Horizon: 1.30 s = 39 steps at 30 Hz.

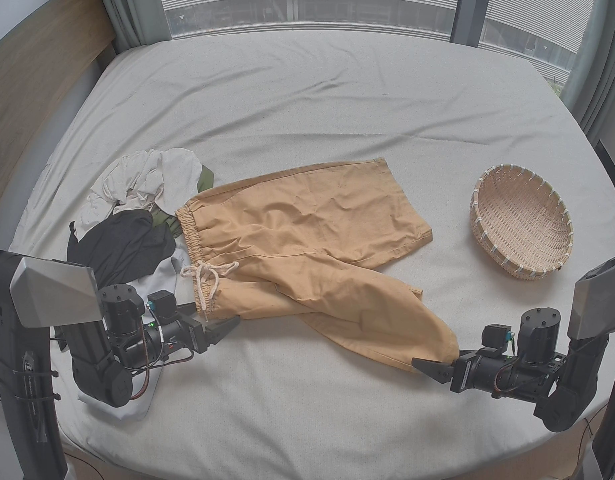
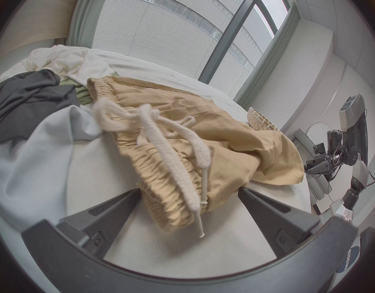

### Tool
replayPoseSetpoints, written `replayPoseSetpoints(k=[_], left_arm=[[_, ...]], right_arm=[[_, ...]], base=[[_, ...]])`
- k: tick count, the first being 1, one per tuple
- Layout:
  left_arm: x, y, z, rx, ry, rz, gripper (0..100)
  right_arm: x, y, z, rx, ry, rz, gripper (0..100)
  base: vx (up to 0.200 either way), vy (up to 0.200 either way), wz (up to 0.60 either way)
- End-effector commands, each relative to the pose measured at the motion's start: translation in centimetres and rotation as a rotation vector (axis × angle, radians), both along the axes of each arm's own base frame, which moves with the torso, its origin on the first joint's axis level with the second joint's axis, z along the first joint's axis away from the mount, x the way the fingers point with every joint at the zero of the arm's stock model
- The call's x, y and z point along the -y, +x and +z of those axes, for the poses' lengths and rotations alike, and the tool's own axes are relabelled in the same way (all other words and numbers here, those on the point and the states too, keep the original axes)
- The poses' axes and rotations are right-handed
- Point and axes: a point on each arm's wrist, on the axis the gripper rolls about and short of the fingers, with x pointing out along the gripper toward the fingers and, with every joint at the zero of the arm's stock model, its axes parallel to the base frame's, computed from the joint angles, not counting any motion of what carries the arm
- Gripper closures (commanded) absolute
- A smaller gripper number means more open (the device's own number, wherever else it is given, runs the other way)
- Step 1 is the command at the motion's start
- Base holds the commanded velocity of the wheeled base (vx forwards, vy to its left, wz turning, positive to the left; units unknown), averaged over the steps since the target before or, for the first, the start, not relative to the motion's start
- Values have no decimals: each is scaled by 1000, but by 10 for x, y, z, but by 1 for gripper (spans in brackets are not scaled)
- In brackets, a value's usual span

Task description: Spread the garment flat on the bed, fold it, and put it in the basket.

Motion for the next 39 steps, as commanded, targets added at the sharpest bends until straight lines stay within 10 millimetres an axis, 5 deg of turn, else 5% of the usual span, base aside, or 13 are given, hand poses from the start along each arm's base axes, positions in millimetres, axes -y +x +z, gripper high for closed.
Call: replayPoseSetpoints(k=[1, 2, 8, 15, 29, 39], left_arm=[[9, 4, -9, -6, 8, -24, 0], [10, 5, -13, -7, 13, -27, 100], [11, 23, -10, 63, 15, -15, 100], [10, 21, -1, 81, 12, -18, 100], [10, -53, 52, -66, -152, -127, 100], [5, -69, 76, -114, -282, -118, 100]], right_arm=[[-1, 0, 0, 2, 1, 6, 0], [-1, 0, 0, 2, 1, 6, 0], [-2, -2, 0, -1, 1, 13, 0], [-2, -2, 0, 5, -8, 18, 0], [0, -8, -2, -20, -19, 19, 0], [0, -8, -5, -32, -22, 22, 0]], base=[[0, 0, 0], [0, 0, 0], [0, 0, 0], [0, 0, 0], [0, 0, 0], [0, 0, 0]])
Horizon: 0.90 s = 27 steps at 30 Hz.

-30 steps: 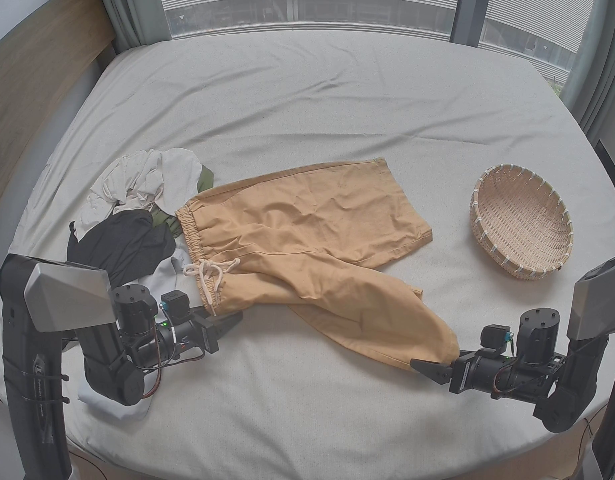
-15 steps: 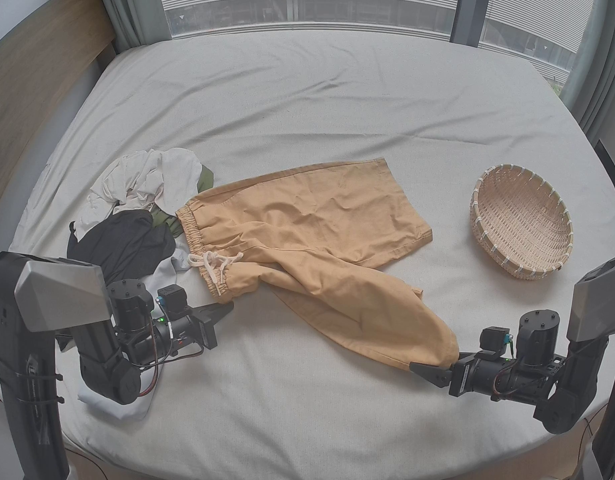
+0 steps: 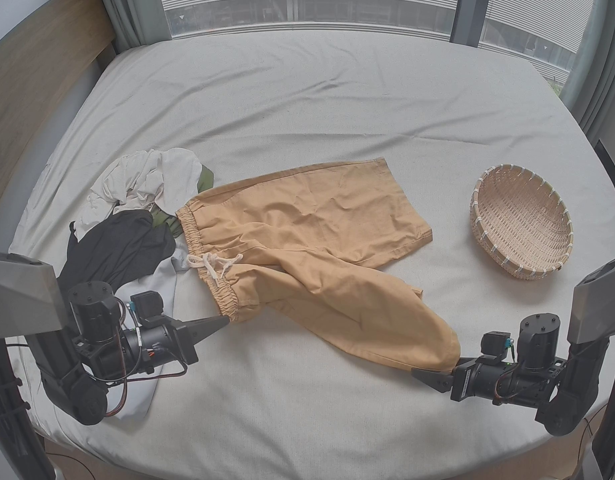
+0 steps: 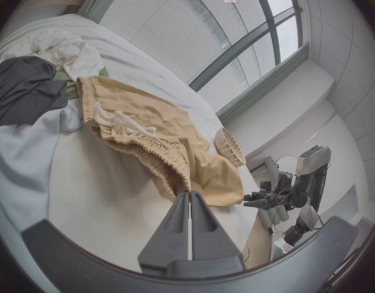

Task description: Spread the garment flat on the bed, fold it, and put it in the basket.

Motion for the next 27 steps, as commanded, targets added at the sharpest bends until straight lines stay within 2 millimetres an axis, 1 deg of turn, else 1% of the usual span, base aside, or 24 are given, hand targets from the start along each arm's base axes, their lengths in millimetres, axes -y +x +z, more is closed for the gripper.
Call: replayPoseSetpoints(k=[1, 6, 10, 11, 19, 21, 23, 24, 25, 27], left_arm=[[-2, -6, 14, 40, -15, 2, 100], [0, -5, 12, 32, -13, -1, 100], [0, -5, 9, 23, -10, -2, 100], [0, -4, 8, 20, -7, 0, 100], [-2, -1, 3, 7, -3, 8, 100], [-2, 0, 6, 12, -12, 15, 100], [-3, 1, 8, 5, -30, 23, 100], [-3, 1, 8, 5, -30, 23, 100], [-4, 2, 8, -25, -55, 39, 100], [-7, 2, 8, -37, -64, 55, 100]], right_arm=[[-1, 2, -4, -10, -3, 2, 0], [-1, 4, -11, -30, -12, -2, 0], [-1, 5, -8, -20, -9, -5, 0], [0, 5, -8, -17, -7, -7, 100], [2, 1, -2, -5, -4, -11, 100], [3, -3, 4, 10, 0, -12, 100], [6, -10, 16, 39, 7, -8, 100], [6, -10, 16, 39, 7, -8, 100], [11, -20, 26, 54, 11, -12, 100], [13, -23, 27, 45, 6, -14, 100]], base=[[0, 0, 0], [0, 0, 0], [0, 0, 0], [0, 0, 0], [0, 0, 0], [0, 0, 0], [0, 0, 0], [0, 0, 0], [0, 0, 0], [0, 0, 0]])
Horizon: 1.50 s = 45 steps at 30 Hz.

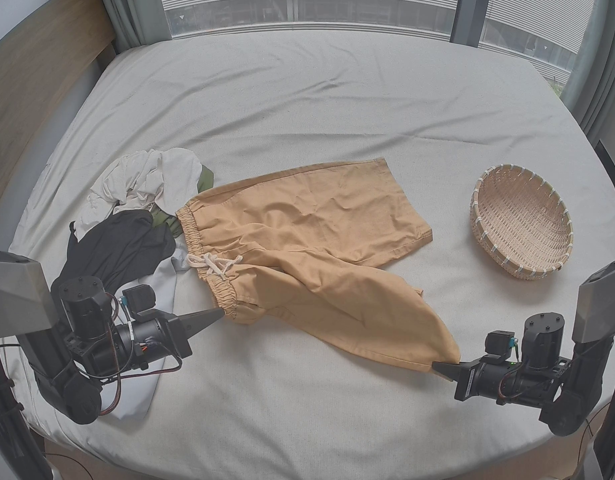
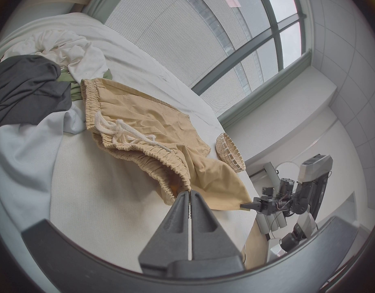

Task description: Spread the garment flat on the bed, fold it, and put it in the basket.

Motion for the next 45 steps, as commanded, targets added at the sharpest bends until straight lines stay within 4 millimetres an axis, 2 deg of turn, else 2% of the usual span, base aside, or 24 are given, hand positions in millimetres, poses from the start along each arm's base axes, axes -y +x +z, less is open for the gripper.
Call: replayPoseSetpoints(k=[1, 2, 5, 8, 10, 14, 16, 21, 26, 30, 31, 42, 43, 45], left_arm=[[-4, 2, 1, -22, -27, 28, 100], [-12, 5, -3, -55, -34, 64, 100], [-22, 9, -17, -108, -25, 108, 100], [-26, 9, -21, -125, -21, 123, 100], [-33, 6, -36, -188, -3, 144, 100], [-31, -1, -48, -229, 24, 130, 100], [-28, -10, -55, -257, 52, 96, 100], [-26, -22, -60, -296, 77, 74, 100], [-29, -22, -70, -315, 98, 81, 100], [-35, -16, -78, -260, 163, 79, 100], [-36, -14, -77, -243, 166, 78, 100], [-35, -4, -71, -182, 163, 74, 100], [-35, -4, -71, -181, 165, 72, 0], [-33, -3, -70, -175, 161, 71, 0]], right_arm=[[7, -15, 19, 36, 10, -4, 100], [16, -20, 15, -37, -24, -33, 100], [28, -21, 14, -67, -73, -64, 100], [31, -21, 13, -74, -86, -71, 100], [35, -21, 11, -92, -101, -84, 100], [34, -24, 6, -131, -112, -73, 100], [32, -24, 1, -162, -123, -59, 100], [25, -25, -11, -212, -141, -21, 100], [19, -26, -20, -251, -155, 3, 100], [17, -22, -22, -218, -145, 5, 100], [17, -21, -22, -202, -139, 3, 0], [16, -17, -24, -167, -125, 0, 0], [16, -17, -23, -163, -123, -2, 0], [16, -16, -23, -159, -122, -3, 0]], base=[[0, 0, 0], [0, 0, 0], [0, 0, 0], [0, 0, 0], [0, 0, 0], [0, 0, 0], [0, 0, 0], [0, 0, 0], [0, 0, 0], [0, 0, 0], [0, 0, 0], [0, 0, 0], [0, 0, 0], [0, 0, 0]])
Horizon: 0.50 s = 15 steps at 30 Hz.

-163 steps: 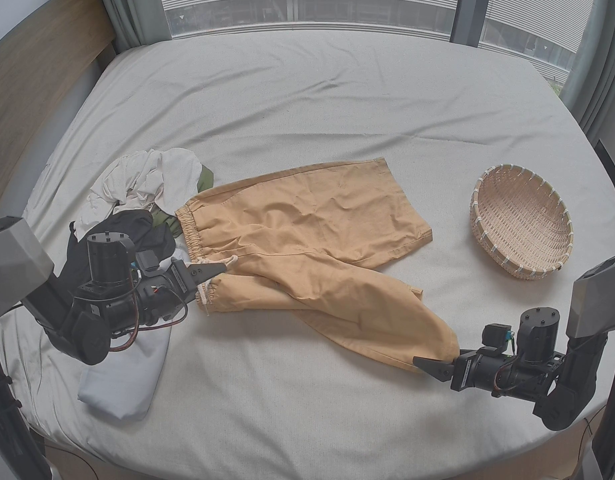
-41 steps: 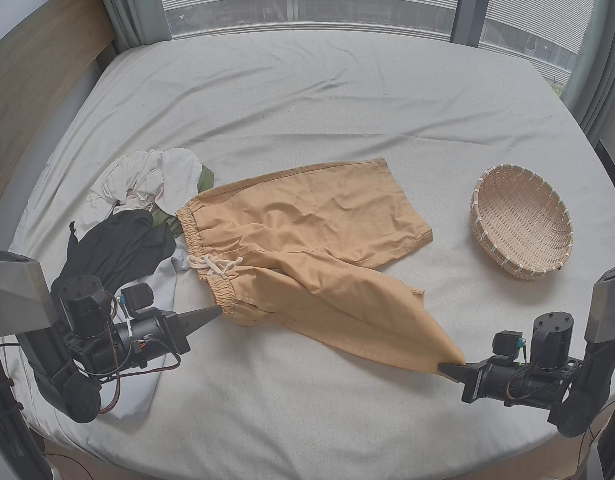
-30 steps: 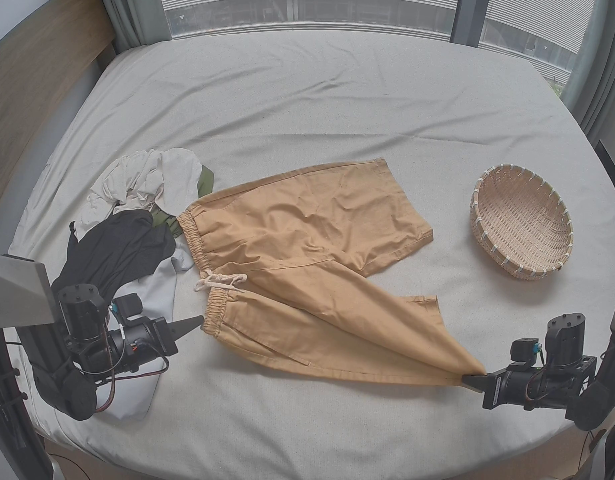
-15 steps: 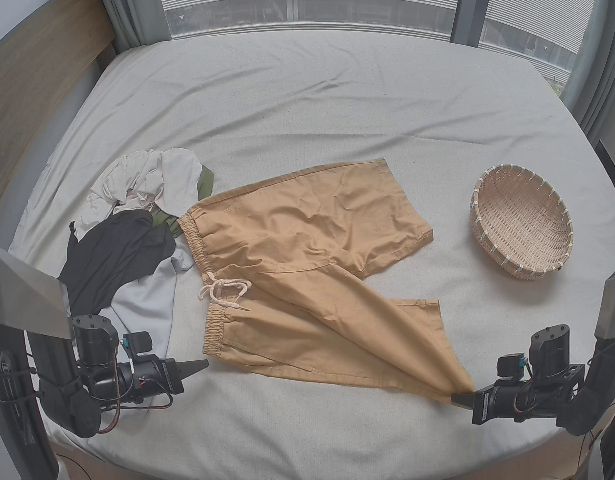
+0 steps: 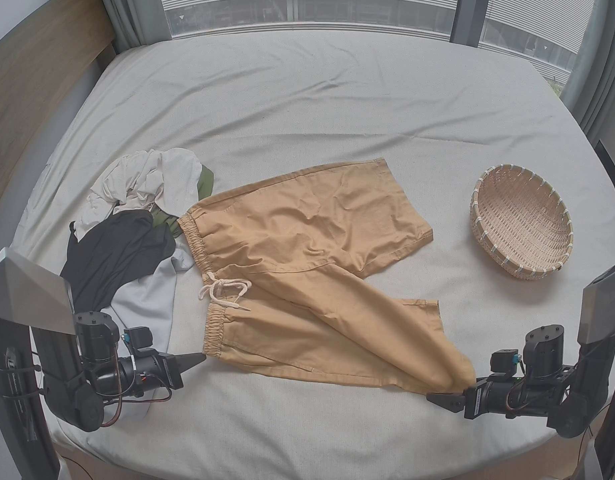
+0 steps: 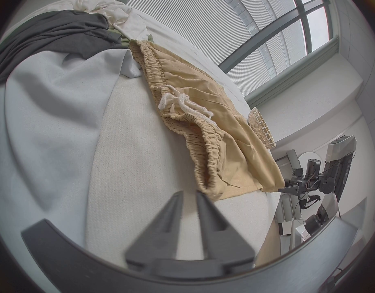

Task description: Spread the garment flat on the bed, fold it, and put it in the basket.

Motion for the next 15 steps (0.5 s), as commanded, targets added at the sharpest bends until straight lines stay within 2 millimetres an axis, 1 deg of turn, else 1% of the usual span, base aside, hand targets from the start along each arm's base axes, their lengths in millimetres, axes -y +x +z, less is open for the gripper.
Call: replayPoseSetpoints(k=[1, 6, 11, 12, 15], left_arm=[[1, 3, 1, 8, -3, -1, 0], [3, 6, 3, 26, -5, -5, 0], [9, 3, 15, 63, -28, -60, 0], [9, 2, 20, 76, -42, -85, 0], [10, 1, 23, 88, -52, -102, 0]], right_arm=[[2, -4, -3, -25, -7, -2, 0], [1, -4, -4, -29, -10, 0, 0], [1, -4, -6, -37, -12, 0, 0], [1, -4, -7, -41, -13, -1, 0], [1, -4, -7, -42, -14, -1, 0]], base=[[0, 0, 0], [0, 0, 0], [0, 0, 0], [0, 0, 0], [0, 0, 0]])
